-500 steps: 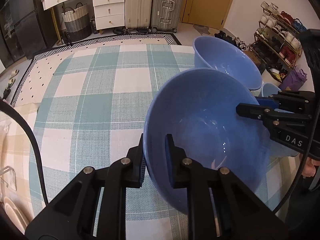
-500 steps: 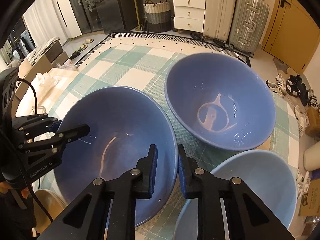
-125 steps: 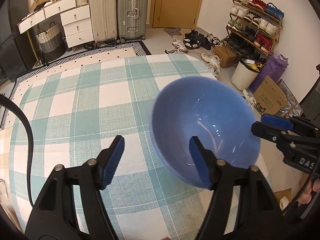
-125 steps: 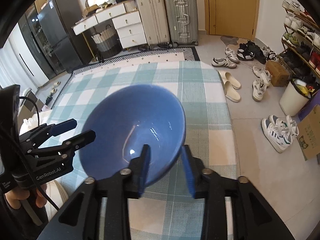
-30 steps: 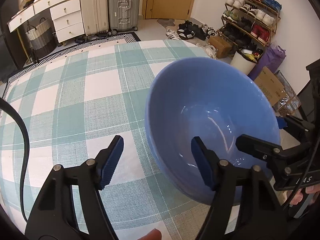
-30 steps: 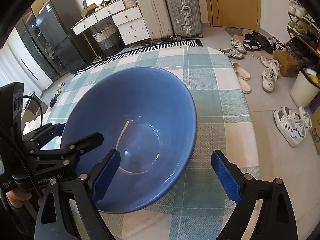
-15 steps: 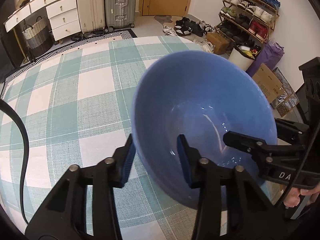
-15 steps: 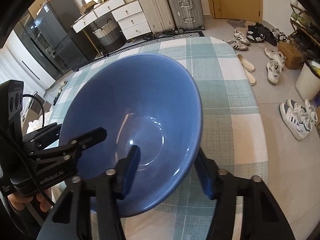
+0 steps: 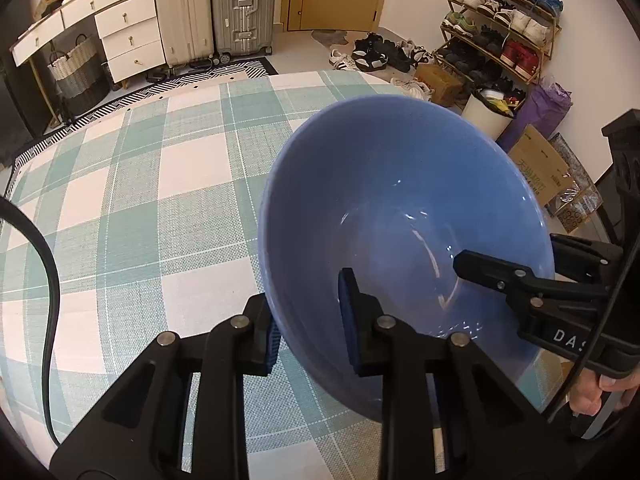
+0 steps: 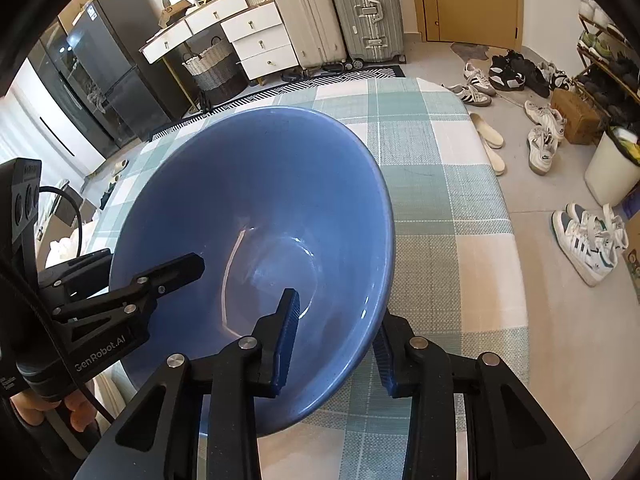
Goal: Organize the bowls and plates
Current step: 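Lift and carry the nested blue bowls with both grippers toward the cream plate stack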
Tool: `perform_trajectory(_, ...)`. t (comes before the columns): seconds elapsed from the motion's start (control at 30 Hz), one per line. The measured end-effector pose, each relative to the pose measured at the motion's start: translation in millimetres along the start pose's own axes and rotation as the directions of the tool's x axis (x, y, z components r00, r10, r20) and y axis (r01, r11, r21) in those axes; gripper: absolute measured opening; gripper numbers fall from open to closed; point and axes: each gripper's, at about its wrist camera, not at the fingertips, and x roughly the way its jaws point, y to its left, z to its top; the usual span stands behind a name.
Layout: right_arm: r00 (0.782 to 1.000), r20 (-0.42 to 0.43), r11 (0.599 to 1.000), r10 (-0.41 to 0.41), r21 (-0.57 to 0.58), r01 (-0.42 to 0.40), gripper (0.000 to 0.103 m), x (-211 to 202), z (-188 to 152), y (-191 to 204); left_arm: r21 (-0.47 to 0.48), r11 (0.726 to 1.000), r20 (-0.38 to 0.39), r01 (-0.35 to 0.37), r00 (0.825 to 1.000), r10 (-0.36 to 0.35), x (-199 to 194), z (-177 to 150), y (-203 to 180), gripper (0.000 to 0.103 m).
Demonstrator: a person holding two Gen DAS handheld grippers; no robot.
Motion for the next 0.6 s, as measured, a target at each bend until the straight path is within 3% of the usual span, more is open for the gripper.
perform_trajectory(0.17,1.000,0.004,1.000,-0.023,-0.013,0.023,0.028,-1.3,-1.1,1.7,0.013,1.000,0.001,-0.016,1.000,0.016,-2.9,-2.8,-0.1,0.017)
perform_trajectory(0.6,1.000,0.009,1.000,-0.020,-0.019,0.020,0.023,-9.9,-1.9,10.3,0.020,0.999,0.030,-0.045,0.999,0.045,-19.9,-6.6,3.0,0.017)
